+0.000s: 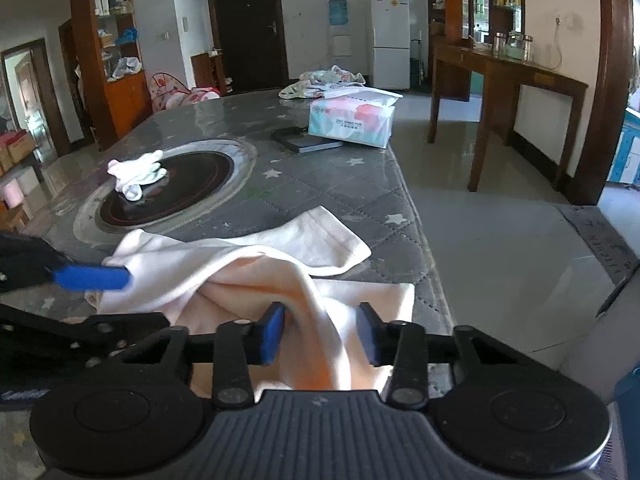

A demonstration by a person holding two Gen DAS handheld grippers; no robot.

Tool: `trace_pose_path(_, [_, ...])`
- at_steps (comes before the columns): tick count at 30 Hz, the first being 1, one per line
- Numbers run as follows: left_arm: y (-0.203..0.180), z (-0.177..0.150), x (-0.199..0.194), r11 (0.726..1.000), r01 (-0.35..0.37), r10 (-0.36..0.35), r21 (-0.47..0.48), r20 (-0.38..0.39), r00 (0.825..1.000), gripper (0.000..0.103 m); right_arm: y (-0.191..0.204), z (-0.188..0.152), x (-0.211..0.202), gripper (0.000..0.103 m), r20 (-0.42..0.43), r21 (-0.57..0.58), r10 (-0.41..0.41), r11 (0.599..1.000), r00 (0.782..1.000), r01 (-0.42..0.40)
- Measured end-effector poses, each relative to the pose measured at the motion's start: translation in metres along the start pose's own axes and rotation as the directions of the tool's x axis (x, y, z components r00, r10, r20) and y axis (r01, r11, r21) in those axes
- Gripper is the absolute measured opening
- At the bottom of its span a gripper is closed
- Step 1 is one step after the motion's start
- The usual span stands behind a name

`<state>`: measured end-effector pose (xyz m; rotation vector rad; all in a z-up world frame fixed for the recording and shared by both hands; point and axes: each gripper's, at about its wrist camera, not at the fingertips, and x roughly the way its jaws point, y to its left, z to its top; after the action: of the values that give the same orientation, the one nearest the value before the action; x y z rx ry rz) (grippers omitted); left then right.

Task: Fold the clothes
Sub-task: 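Grasp the sweatshirt edge with the right gripper while the left gripper grasps another edge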

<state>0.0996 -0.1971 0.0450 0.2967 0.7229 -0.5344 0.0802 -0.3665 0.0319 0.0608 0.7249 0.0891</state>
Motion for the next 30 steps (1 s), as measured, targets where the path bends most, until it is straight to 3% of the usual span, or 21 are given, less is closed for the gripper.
trace_pose_path(3, [0.006,-0.003,0.007,1.000,0.014,-0.014,-0.015,-0.019,1.000,0.014,0.000,0.001,0.001,0.022,0.004,0.002,0.017,1.000,1.000,-0.017])
trace_pose_path(4, [0.008,-0.004,0.006,1.000,0.015,-0.016,-0.020,-0.018,1.000,0.009,-0.001,0.001,0.001,0.015,0.007,0.003,0.020,1.000,1.000,-0.020])
trace_pose_path(6, [0.013,-0.005,0.003,0.999,0.014,-0.014,-0.037,-0.005,1.000,0.005,-0.002,0.000,-0.002,0.012,0.022,0.010,0.022,1.000,1.000,-0.022])
trace_pose_path(17, [0.056,-0.024,-0.047,0.970,-0.069,0.086,-0.232,0.065,0.994,0.003,0.000,-0.006,-0.024,0.007,0.073,0.034,-0.006,0.999,0.997,0.004])
trace_pose_path(30, [0.093,-0.104,-0.144,0.905,-0.157,0.204,-0.396,0.079,0.976,0.003,0.002,-0.032,-0.088,0.007,0.159,0.046,-0.035,0.999,0.987,0.028])
